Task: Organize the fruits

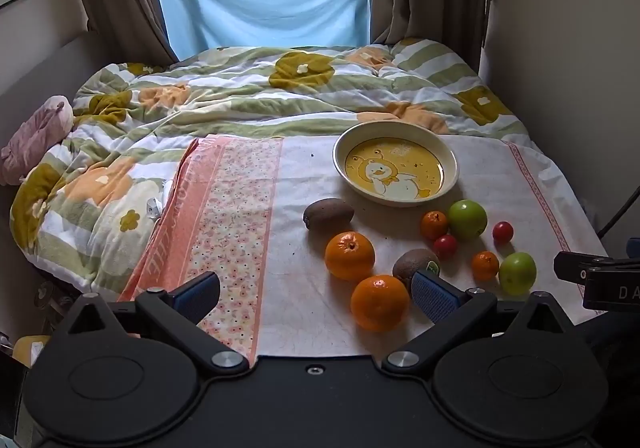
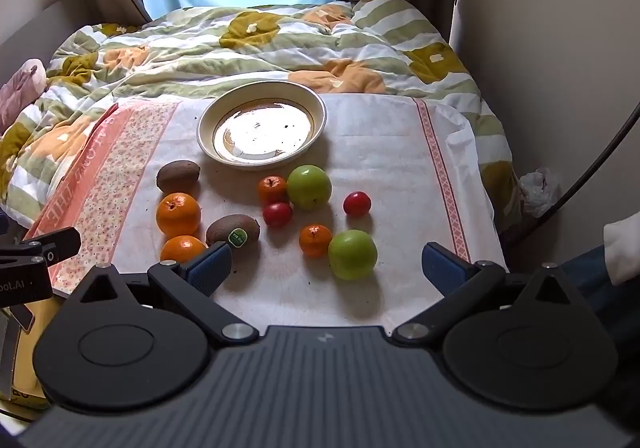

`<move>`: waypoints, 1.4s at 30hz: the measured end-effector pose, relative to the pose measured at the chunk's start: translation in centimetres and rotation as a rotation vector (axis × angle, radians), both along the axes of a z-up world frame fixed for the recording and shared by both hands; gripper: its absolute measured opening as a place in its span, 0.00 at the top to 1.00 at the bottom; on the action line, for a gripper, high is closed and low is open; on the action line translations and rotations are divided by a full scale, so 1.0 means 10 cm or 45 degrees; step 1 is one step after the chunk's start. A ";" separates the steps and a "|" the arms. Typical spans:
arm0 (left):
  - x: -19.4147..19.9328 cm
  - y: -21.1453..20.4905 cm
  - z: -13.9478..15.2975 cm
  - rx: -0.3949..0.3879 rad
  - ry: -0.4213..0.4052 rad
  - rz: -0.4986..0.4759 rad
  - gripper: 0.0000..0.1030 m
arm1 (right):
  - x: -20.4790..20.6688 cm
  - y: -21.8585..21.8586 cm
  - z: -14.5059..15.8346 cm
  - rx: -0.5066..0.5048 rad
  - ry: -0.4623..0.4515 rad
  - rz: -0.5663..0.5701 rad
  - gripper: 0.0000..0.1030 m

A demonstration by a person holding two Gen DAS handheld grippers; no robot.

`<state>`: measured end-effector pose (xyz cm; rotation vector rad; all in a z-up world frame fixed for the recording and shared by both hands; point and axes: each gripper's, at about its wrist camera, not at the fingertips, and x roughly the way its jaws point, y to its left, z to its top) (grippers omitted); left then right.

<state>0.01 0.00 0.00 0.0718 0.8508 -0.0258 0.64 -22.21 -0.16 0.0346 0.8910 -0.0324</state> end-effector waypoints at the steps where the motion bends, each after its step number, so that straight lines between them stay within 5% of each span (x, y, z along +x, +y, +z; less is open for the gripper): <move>1: 0.01 0.00 0.00 0.010 -0.001 0.005 0.00 | 0.00 0.00 0.00 0.000 -0.001 0.002 0.00; 3: -0.01 -0.03 0.00 0.072 -0.047 0.006 0.00 | 0.00 0.01 0.01 -0.006 0.003 0.002 0.00; 13: 0.02 0.02 0.02 0.006 -0.023 0.010 0.00 | 0.00 -0.01 -0.01 0.013 0.001 -0.006 0.00; 42: 0.04 -0.02 0.01 0.023 -0.017 0.017 0.00 | 0.05 0.05 0.00 0.022 0.009 0.011 0.00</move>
